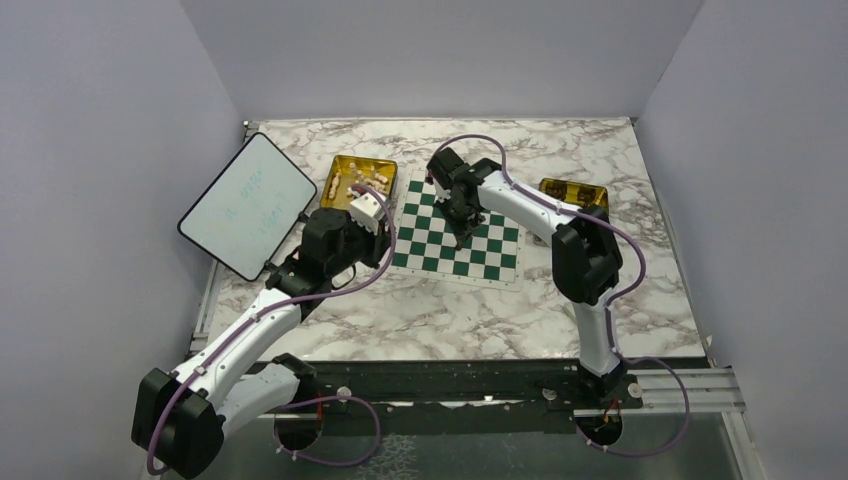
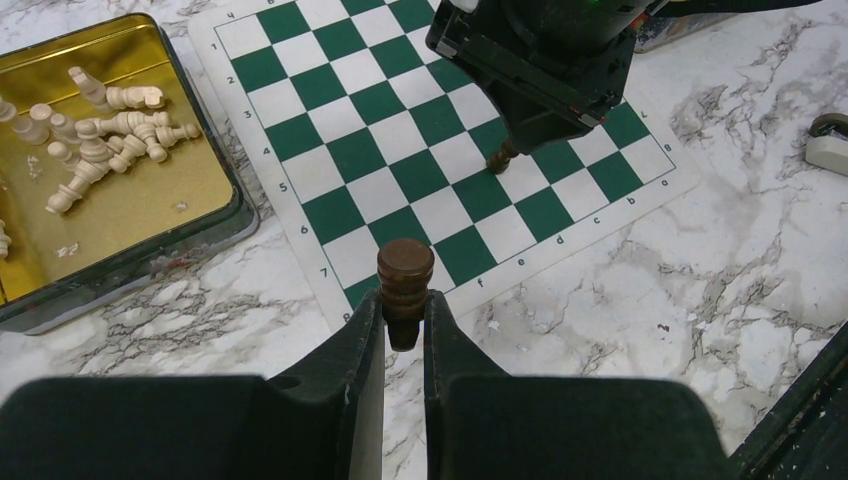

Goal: Set up the chess pieces on the board
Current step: Place the chess piece on the chessboard, then pick up the chess piece from the chessboard, then place the chess piece on the chessboard.

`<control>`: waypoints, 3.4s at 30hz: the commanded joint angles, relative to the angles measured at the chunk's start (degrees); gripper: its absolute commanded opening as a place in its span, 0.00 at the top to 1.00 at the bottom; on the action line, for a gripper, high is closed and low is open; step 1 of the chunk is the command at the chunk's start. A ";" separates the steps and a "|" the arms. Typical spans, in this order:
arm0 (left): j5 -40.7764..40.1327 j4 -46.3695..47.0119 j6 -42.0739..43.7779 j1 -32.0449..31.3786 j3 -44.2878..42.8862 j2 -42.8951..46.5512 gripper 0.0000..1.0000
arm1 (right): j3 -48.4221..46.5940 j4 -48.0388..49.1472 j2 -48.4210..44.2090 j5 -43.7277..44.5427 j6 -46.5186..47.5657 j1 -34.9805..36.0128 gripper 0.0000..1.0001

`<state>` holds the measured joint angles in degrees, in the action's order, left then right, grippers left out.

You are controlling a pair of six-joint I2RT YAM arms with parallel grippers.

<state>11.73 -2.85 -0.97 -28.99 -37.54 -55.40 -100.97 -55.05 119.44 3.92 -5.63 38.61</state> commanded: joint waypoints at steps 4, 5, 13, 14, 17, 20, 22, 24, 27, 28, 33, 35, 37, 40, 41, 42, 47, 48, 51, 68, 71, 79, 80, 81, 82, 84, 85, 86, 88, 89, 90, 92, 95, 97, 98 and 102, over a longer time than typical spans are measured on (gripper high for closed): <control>0.40 -0.22 2.15 -0.19 0.37 1.26 1.00 | -1.49 0.51 1.44 -1.31 0.58 -0.29 0.73; 0.33 -0.27 2.26 -0.19 0.38 1.38 1.00 | -1.19 1.04 1.04 -1.41 0.45 -0.22 0.71; 0.47 -0.14 2.41 -0.18 0.45 1.23 1.00 | 7.31 10.05 -5.68 -0.41 -1.99 -0.37 0.54; 0.49 -0.14 2.31 -0.19 0.45 1.26 1.00 | 8.93 11.82 -6.92 -0.34 -2.43 -0.38 0.53; 0.39 -0.15 2.51 -0.19 0.50 1.49 1.00 | 13.01 15.88 -9.77 0.87 -3.93 -0.40 0.52; 0.50 -0.09 2.89 -0.19 0.67 1.97 1.00 | 16.07 18.93 -11.87 1.86 -4.52 -0.36 0.52; 0.46 0.00 2.91 -0.19 0.82 2.27 1.00 | 18.57 22.07 -13.55 1.42 -4.75 -0.39 0.52; 0.47 0.13 2.91 -0.19 0.92 2.39 1.00 | 20.71 24.59 -15.07 1.21 -5.14 -0.42 0.52; 0.48 -0.05 2.91 -0.14 0.83 2.29 1.00 | 22.22 26.02 -15.54 1.93 -5.61 -0.41 0.52; 0.59 -0.05 2.91 -0.18 0.94 2.23 1.00 | 22.70 26.52 -15.55 2.11 -5.70 -0.41 0.53; 1.79 0.36 2.82 -0.19 1.03 2.14 1.00 | 22.50 26.57 -13.63 1.63 -5.10 -0.36 0.57; 1.76 0.31 2.98 -0.19 1.03 2.12 1.00 | 22.61 26.84 -13.38 2.03 -5.04 -0.41 0.57; 1.72 0.30 3.11 -0.19 1.11 2.08 1.00 | 22.66 27.10 -13.27 2.56 -5.01 -0.38 0.58; 1.89 0.30 3.08 -0.19 0.95 1.88 1.00 | 22.79 27.75 -12.83 2.82 -4.77 -0.38 0.58; 1.90 0.24 3.11 -0.19 0.90 1.85 1.00 | 22.56 27.61 -12.36 2.89 -4.67 -0.40 0.58; 1.89 0.13 3.10 -0.19 0.90 1.87 1.00 | 22.29 27.45 -11.93 3.04 -4.61 -0.44 0.58; 1.78 0.27 3.30 -0.19 1.09 2.18 1.00 | 21.92 27.95 -10.52 3.40 -4.48 -0.38 0.60; 1.81 0.23 3.26 -0.19 1.07 2.10 1.00 | 21.80 27.90 -10.27 3.52 -4.48 -0.41 0.61; 1.63 -0.12 3.26 -0.19 1.06 2.07 1.00 | 21.84 28.27 -10.17 3.56 -4.59 -0.38 0.66; 3.08 0.07 3.00 -0.19 1.21 2.74 1.00 | 9.17 21.02 -10.41 7.49 -2.02 -4.79 0.91; 3.21 0.26 2.91 -0.19 1.12 2.74 1.00 | 3.90 18.44 -6.63 5.80 -1.07 -7.39 0.91; 3.18 0.30 2.82 -0.19 1.26 2.81 1.00 | -9.41 14.07 3.24 4.48 0.24 -11.62 0.91; 3.19 0.23 2.90 -0.19 1.20 2.76 1.00 | -11.03 13.38 4.54 4.30 0.20 -12.13 0.91; 3.21 0.22 2.90 -0.14 1.20 2.71 1.00 | -12.33 13.10 5.78 3.81 0.26 -12.64 0.91; 3.23 0.22 2.91 -0.18 1.20 2.67 1.00 | -13.51 12.81 6.91 3.12 0.34 -13.09 0.91; 3.26 0.17 2.91 -0.19 1.20 2.76 1.00 | -15.56 12.39 8.81 2.28 0.45 -13.69 0.91; 3.22 0.17 2.95 -0.19 1.20 2.84 1.00 | -16.41 12.22 9.50 2.02 0.52 -13.92 0.91; 3.19 0.08 2.99 -0.14 1.18 2.89 1.00 | -17.26 12.10 10.26 1.77 0.53 -14.06 0.91; 3.13 0.18 2.99 -0.19 1.18 2.94 1.00 | -18.96 11.47 12.09 1.06 0.53 -14.43 0.91; 3.16 0.21 2.99 -0.19 1.23 3.02 1.00 | -19.89 11.19 12.87 1.02 0.50 -14.59 0.91; 3.19 0.22 2.99 -0.19 1.24 3.06 1.00 | -20.72 10.93 13.63 0.92 0.39 -14.75 0.90; 3.28 0.22 2.99 -0.19 1.19 3.08 1.00 | -21.95 10.76 14.88 0.76 0.21 -14.93 0.90; 3.38 0.21 2.99 -0.19 1.16 3.14 1.00 | -23.62 10.65 16.51 0.04 0.02 -15.05 0.90; 3.31 0.22 2.99 -0.19 1.15 3.17 1.00 | -24.93 10.29 17.49 0.10 -0.04 -15.06 0.89; 3.32 0.22 2.99 -0.19 1.23 3.19 1.00 | -25.50 10.07 17.96 0.28 -0.05 -15.13 0.89; 3.33 0.21 2.99 -0.19 1.30 3.28 1.00 | -27.62 9.65 19.33 0.47 -0.02 -15.47 0.89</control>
<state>13.76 -2.90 1.58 -28.99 -36.93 -53.43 -125.21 -43.55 136.90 5.39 -5.91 23.64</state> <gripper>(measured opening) 0.136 0.158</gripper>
